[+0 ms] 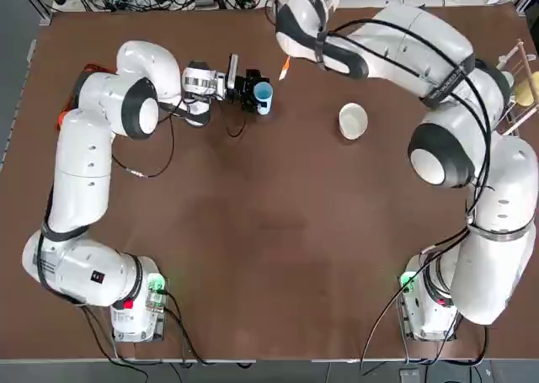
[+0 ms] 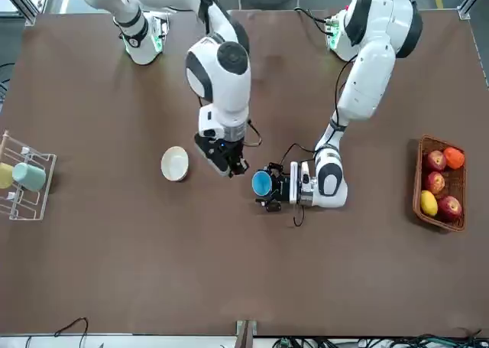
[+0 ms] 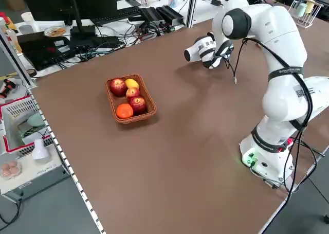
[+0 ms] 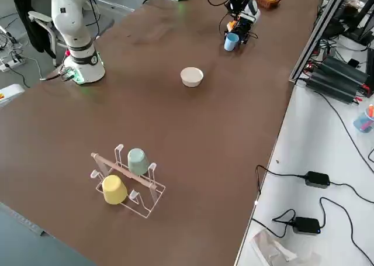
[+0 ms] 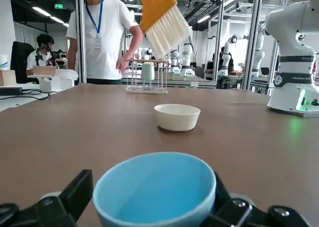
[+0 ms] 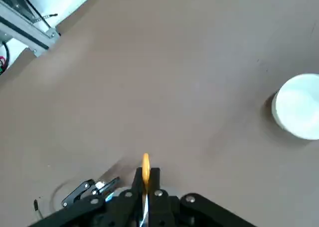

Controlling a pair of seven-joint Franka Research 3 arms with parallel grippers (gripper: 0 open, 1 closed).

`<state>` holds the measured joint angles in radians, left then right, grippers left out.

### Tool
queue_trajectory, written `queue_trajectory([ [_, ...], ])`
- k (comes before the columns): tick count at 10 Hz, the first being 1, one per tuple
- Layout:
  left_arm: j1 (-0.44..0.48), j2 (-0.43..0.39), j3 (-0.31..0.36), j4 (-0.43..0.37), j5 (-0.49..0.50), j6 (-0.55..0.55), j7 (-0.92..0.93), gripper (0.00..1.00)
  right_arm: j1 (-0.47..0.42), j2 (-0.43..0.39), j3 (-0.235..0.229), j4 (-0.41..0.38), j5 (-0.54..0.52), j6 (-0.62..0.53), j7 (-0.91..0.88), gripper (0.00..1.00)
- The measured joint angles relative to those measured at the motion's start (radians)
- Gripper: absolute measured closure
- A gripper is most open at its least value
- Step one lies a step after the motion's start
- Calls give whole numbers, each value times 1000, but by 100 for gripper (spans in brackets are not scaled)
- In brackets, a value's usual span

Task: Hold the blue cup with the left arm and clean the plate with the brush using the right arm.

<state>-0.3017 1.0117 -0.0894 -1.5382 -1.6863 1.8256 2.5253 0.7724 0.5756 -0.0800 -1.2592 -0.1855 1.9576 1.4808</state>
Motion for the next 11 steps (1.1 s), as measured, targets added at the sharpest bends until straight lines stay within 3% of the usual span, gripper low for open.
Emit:
queue_trajectory([
  [5,3,-62,0,-38,0,-1,0,0,-86,-138,0,-113,38,-69,-182,94],
  [8,9,-104,-5,-54,-10,-2,-3,0,-143,-212,0,-201,51,-65,-271,94],
  [11,63,-199,-37,-133,-11,-2,-15,0,-185,-287,1,-309,54,-9,-342,94],
])
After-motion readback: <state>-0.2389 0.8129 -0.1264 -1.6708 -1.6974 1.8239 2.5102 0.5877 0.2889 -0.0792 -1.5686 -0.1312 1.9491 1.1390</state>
